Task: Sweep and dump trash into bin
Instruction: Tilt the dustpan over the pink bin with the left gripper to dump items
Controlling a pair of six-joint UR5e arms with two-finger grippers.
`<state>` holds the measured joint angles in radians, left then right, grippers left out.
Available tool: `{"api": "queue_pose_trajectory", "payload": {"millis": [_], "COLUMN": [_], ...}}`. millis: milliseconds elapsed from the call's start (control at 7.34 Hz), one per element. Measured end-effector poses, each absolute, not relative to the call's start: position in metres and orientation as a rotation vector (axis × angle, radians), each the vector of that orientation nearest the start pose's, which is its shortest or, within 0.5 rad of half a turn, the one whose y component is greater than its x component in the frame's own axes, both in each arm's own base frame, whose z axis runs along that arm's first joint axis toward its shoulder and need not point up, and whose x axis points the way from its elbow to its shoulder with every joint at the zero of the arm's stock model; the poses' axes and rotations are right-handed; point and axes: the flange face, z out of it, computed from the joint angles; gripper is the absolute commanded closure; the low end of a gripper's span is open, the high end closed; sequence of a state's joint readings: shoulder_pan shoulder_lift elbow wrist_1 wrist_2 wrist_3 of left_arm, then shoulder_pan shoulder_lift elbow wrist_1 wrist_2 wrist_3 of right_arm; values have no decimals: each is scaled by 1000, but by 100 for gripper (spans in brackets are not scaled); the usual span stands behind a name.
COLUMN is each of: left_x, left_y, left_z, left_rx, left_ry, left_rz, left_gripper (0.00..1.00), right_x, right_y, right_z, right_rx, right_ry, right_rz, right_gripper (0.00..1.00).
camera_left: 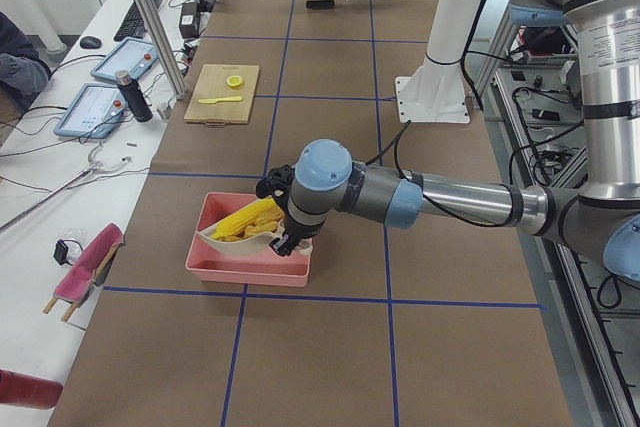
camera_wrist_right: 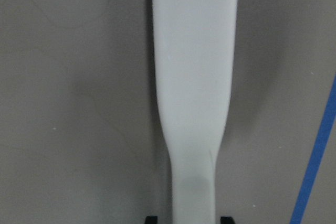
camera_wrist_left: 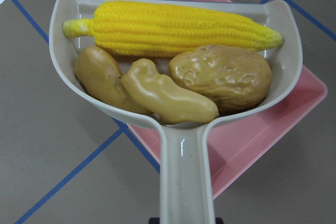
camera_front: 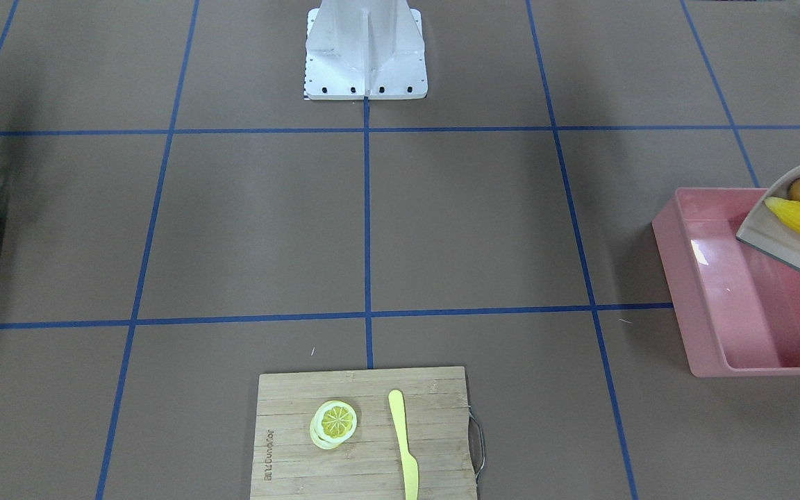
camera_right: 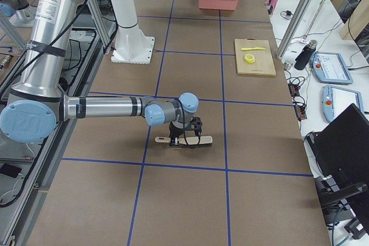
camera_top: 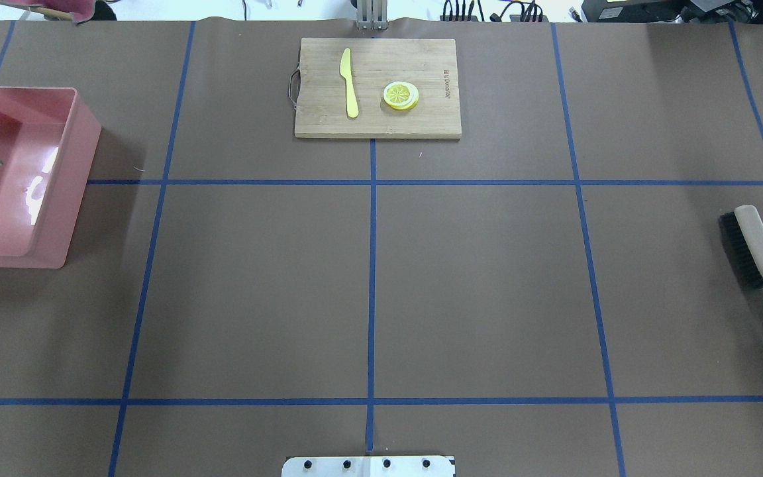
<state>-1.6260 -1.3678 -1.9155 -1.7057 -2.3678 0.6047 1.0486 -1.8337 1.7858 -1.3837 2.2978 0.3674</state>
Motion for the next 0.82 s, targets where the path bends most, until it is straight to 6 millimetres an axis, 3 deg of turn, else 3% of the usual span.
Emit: {"api": "queue_pose_trajectory", "payload": {"millis": [272, 817], "left_x": [-93, -119], "left_y": [-419, -443], "left_z": [557, 534], "left_rx": [493, 472], "left_ry": [569, 299], "left_rz": [709, 871], "left_gripper": [100, 100], "right_x": [-127, -81], "right_y": [-381, -444], "right_z": [645, 603], "right_rx": [-167, 1], "right_ry": [-721, -728], "right_rz": [-174, -62], "right_gripper": [0, 0]}}
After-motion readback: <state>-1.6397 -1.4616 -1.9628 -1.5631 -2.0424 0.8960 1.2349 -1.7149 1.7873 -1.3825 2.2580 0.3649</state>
